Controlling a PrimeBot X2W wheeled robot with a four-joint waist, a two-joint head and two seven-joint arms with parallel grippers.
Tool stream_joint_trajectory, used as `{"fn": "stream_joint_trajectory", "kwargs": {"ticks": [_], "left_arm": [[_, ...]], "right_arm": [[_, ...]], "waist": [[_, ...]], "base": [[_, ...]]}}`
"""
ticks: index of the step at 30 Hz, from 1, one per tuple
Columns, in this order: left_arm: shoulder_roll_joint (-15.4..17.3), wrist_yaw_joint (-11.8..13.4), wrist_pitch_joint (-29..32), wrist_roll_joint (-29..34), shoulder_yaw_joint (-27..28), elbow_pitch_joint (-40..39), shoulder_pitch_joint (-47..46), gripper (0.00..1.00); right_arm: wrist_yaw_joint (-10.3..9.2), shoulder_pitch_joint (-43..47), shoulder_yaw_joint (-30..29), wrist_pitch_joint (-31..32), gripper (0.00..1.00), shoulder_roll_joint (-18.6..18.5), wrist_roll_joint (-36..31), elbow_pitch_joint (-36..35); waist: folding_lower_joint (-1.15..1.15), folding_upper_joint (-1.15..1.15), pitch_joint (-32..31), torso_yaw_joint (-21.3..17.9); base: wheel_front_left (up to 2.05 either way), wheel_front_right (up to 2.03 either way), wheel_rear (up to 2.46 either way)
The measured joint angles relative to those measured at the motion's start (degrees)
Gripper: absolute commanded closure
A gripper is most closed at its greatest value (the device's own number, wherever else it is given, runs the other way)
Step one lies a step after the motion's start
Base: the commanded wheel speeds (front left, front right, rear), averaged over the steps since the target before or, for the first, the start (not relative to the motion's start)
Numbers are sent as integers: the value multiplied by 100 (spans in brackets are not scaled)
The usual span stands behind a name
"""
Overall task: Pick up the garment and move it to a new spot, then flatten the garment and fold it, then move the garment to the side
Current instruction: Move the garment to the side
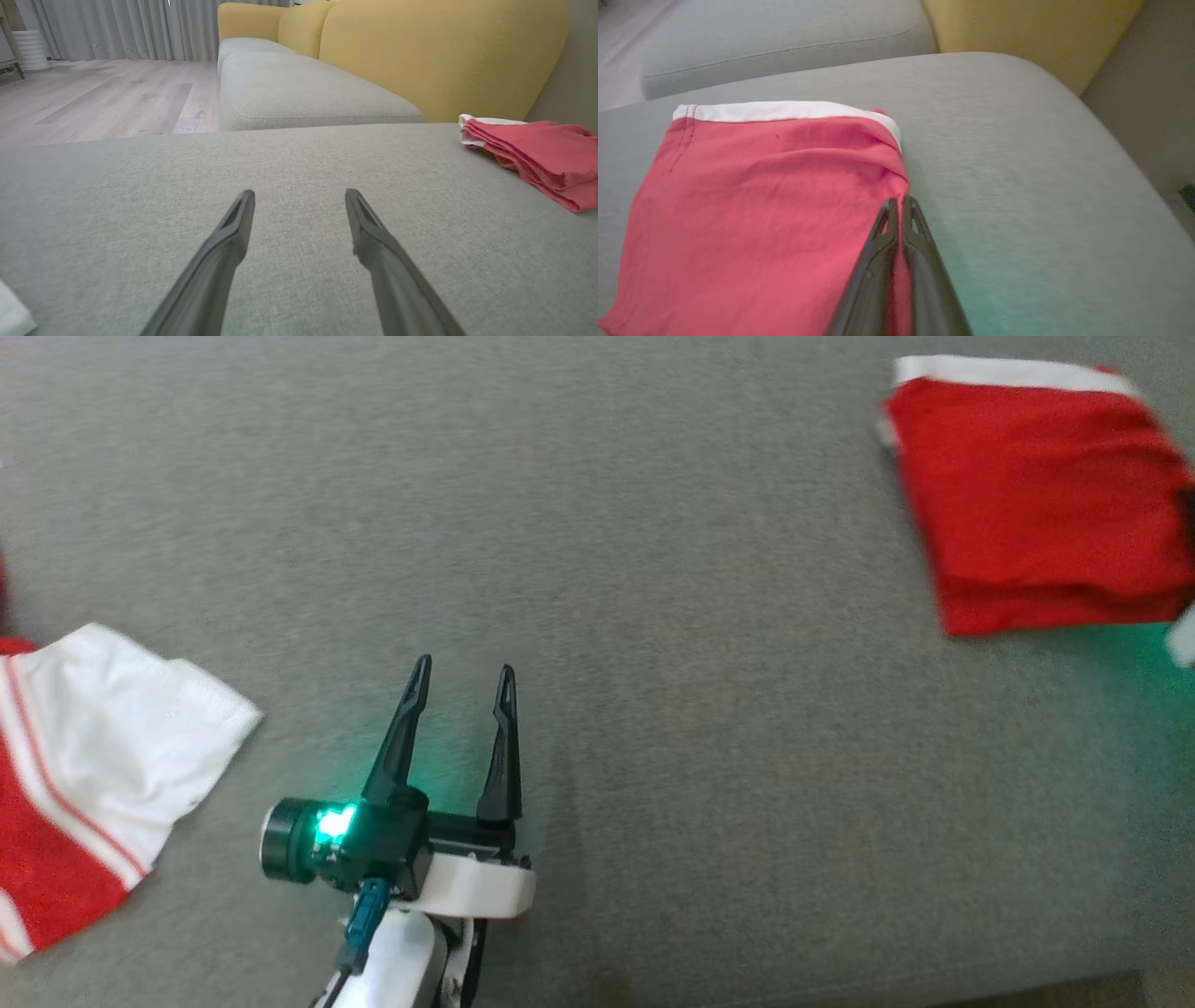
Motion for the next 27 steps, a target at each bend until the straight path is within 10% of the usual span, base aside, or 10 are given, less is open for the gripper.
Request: {"fn": "stream_joint_trajectory", "kwargs": {"ticks": [8, 9, 10, 16, 27], "left_arm": [[21, -159, 0, 249, 65, 94, -153, 0], [31, -190, 0, 280, 70, 107, -175, 0], [35, -203, 0, 290, 74, 121, -197, 0], [36, -254, 0, 325, 87, 203, -213, 0], [18, -147, 0, -63, 232, 222, 181, 0]], "right_arm": [[0, -350, -190, -673, 100, -285, -223, 570], [0, -458, -189, -826, 65, -286, -330, 623], [1, -565, -272, -945, 0, -257, -363, 755], [1, -1129, -921, -1394, 0, 75, -1513, 1459], [1, 769, -1606, -1396, 0, 1675, -2648, -464]], "waist": [[0, 0, 230, -391], [1, 0, 251, -440], [1, 0, 262, -485], [0, 0, 126, -592], [-1, 0, -698, -342]], "base": [[0, 0, 0], [0, 0, 0], [0, 0, 0], [0, 0, 0], [0, 0, 0]]}}
